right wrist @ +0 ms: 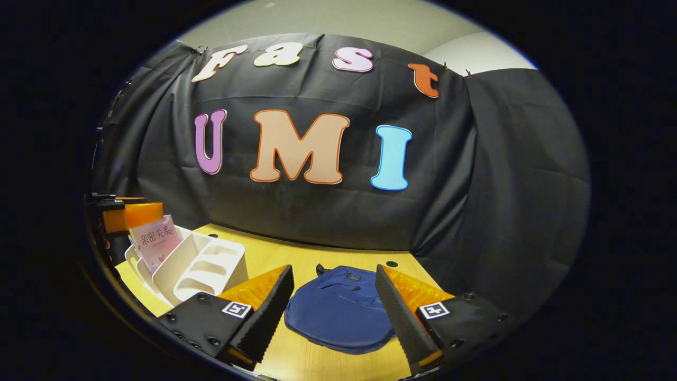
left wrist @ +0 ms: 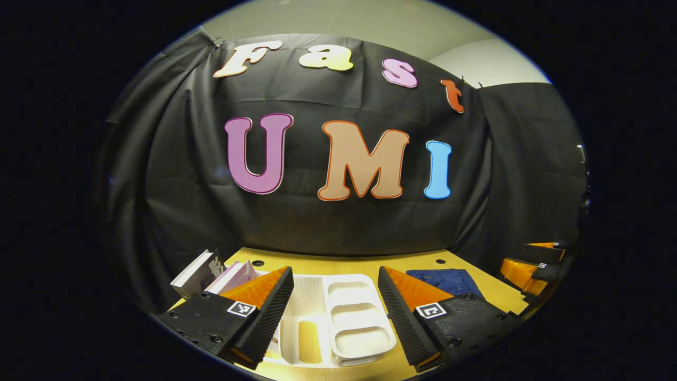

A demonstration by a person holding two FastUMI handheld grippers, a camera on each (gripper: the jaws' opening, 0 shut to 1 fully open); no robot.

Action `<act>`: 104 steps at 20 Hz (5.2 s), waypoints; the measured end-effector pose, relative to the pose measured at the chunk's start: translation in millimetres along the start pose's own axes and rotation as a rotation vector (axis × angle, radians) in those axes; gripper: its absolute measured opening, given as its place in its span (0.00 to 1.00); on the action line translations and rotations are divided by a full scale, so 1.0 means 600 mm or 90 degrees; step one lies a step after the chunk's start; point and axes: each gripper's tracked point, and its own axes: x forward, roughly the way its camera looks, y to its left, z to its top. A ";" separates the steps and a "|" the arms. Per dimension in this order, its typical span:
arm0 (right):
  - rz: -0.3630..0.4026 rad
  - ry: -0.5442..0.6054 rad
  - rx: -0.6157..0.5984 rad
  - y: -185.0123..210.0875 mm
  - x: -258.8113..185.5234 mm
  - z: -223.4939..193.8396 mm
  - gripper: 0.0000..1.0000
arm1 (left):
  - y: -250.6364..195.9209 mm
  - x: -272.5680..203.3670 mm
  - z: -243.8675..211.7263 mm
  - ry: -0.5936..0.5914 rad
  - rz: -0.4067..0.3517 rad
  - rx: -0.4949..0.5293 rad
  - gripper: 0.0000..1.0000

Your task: Open the schoolbag, grab two books from the bookshelf and put them into the schoolbag.

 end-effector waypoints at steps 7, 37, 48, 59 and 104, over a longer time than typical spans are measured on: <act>0.002 0.023 -0.027 -0.037 0.002 -0.042 0.99 | 0.002 -0.011 -0.007 0.008 0.025 -0.002 0.93; 0.217 0.367 -0.391 0.008 0.145 -0.430 1.00 | 0.157 -0.153 -0.083 0.076 0.285 -0.043 0.90; 0.222 0.346 -0.481 0.037 0.148 -0.421 0.16 | 0.154 -0.138 -0.087 0.076 0.268 -0.045 0.94; 0.230 0.410 -0.371 0.023 0.148 -0.379 0.03 | 0.164 -0.133 -0.086 0.083 0.267 -0.056 0.91; 0.150 0.350 -0.273 -0.012 0.187 -0.228 0.03 | 0.258 0.037 -0.240 0.844 0.000 -0.158 0.34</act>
